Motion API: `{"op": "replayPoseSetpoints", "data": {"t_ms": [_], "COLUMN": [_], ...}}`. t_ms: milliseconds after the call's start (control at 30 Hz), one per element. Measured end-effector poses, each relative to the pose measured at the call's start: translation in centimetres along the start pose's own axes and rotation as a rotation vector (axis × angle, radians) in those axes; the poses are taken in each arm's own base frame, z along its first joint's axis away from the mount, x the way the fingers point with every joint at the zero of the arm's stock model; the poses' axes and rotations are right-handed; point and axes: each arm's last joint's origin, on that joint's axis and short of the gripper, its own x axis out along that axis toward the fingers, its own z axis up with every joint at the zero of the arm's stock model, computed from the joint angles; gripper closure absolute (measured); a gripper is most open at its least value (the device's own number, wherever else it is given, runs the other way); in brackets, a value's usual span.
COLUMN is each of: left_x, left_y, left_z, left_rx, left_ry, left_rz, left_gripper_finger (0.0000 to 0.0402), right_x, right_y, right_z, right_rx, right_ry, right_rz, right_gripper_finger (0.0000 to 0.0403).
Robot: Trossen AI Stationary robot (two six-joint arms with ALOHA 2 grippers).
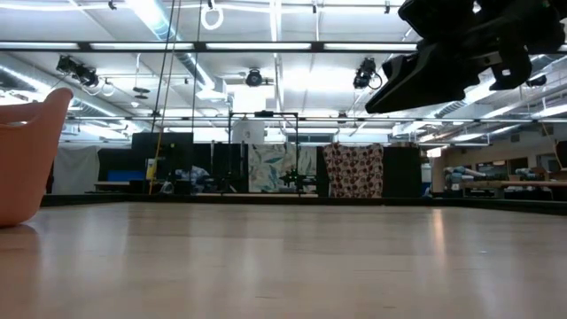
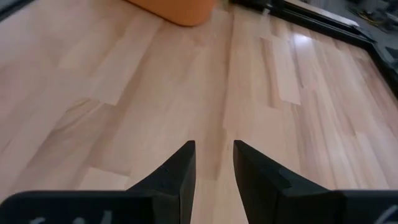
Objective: Sort popcorn bags into baskets
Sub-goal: Return to Home Position
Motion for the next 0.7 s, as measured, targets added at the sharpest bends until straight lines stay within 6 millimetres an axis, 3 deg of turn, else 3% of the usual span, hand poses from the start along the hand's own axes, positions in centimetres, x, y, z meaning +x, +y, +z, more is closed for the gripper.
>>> {"op": "replayPoseSetpoints", "data": {"t_ms": [167,467,567,700], "left_x": [-0.3,-1.3,-1.5,0.0], "left_y": [-1.1,-3.1,-2.3,0.0], "left_z": [1.9,7.8,9.9,12.0], "left_rx": [0.09,0.314,0.328,0.29], "left_ry": [-0.149,-0.413,-0.486,-0.492], "left_rz": [-0.078,-0.082,-0.066,-0.014], "left_gripper_finger": [0.0255,0.0282,0.03,0.0332], "right_x": [0.0,0.0,0.0,0.0], "right_y": [0.0,0.0,0.0,0.0], "right_z": [0.2,0.1,0.0,-0.1], "right_rx": [-0.013,-0.032,-0.036,-0.041], "right_ry": [-0.025,-0.014,-0.009,0.01], "right_rz": [0.04,0.036,0.034,0.036], "right_gripper_finger": [0.029,0.029,0.0295,0.0307]}}
